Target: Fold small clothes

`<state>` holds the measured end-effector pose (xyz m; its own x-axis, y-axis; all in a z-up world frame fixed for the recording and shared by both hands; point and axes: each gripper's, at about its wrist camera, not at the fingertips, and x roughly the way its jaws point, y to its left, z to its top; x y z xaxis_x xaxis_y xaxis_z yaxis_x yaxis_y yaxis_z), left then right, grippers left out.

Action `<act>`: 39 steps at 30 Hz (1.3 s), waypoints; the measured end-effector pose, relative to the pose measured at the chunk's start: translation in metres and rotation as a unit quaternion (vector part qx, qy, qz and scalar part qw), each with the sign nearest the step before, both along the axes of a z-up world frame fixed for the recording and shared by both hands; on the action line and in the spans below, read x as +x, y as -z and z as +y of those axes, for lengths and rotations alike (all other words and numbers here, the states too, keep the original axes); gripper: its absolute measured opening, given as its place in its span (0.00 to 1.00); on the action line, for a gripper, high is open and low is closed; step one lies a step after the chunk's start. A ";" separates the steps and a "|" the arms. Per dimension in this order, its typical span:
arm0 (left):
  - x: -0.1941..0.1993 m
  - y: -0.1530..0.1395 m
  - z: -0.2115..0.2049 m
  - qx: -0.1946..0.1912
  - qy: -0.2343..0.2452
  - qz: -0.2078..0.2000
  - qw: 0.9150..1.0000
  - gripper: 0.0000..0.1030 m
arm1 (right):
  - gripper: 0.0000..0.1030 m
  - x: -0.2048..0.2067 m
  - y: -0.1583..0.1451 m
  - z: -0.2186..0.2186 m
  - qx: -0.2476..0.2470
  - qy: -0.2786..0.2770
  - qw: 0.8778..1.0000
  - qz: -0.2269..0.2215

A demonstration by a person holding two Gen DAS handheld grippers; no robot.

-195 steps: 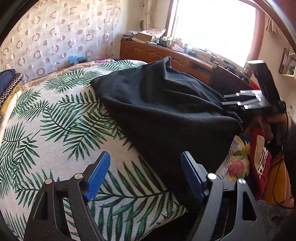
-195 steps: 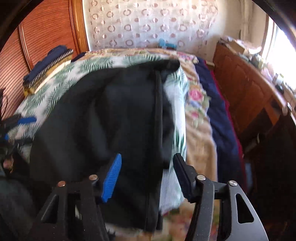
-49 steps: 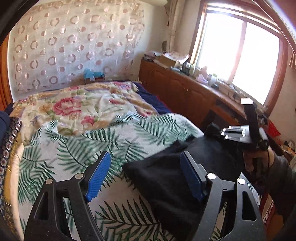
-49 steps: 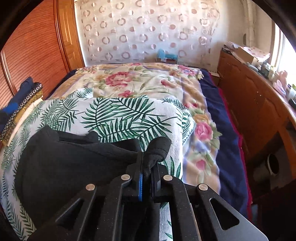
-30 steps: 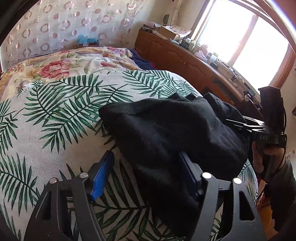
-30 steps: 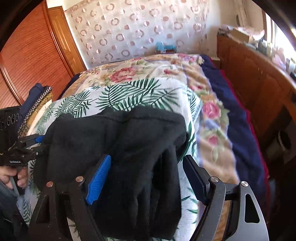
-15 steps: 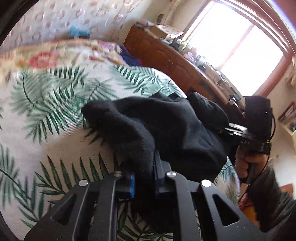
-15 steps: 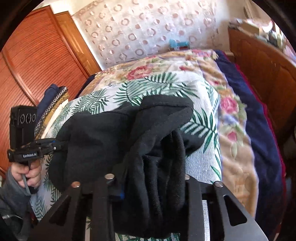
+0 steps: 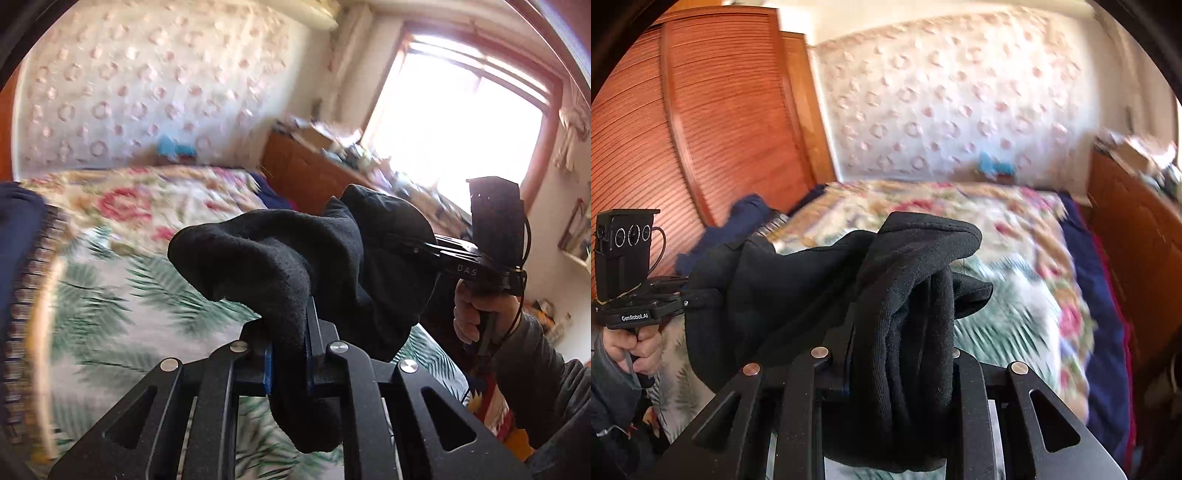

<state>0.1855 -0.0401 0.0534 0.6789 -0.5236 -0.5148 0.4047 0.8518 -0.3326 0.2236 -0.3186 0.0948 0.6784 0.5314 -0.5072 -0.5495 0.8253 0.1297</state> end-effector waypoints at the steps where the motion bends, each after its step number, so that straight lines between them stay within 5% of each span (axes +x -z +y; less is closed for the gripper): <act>1: -0.004 -0.004 0.011 0.000 -0.012 -0.006 1.000 0.12 | 0.24 0.002 -0.006 0.012 0.000 -0.015 1.000 -0.009; 8: -0.043 -0.040 0.105 0.008 -0.128 -0.058 0.990 0.12 | 0.24 0.031 -0.044 0.124 -0.013 -0.112 0.991 -0.067; 14: -0.071 -0.048 0.175 0.017 -0.227 -0.084 0.970 0.12 | 0.24 0.071 -0.066 0.231 -0.025 -0.186 0.978 -0.096; 20: -0.082 -0.018 0.210 0.011 -0.277 -0.060 0.959 0.12 | 0.23 0.127 -0.060 0.340 -0.072 -0.243 0.961 -0.107; 26: -0.080 0.013 0.244 0.002 -0.305 -0.018 0.952 0.12 | 0.24 0.170 -0.036 0.400 -0.105 -0.266 0.954 -0.094; 29: -0.072 0.029 0.252 -0.002 -0.310 0.018 0.950 0.12 | 0.34 0.200 -0.020 0.403 -0.107 -0.253 0.960 -0.053; 31: -0.070 0.033 0.250 0.014 -0.315 0.022 0.949 0.15 | 0.50 0.221 -0.016 0.405 -0.104 -0.235 0.966 -0.030; 34: -0.073 0.031 0.247 0.028 -0.316 0.012 0.948 0.27 | 0.67 0.242 -0.023 0.405 -0.081 -0.189 0.978 -0.025; 39: -0.090 0.014 0.243 0.062 -0.326 -0.019 0.943 0.73 | 0.67 0.216 -0.042 0.393 -0.032 -0.136 0.986 -0.088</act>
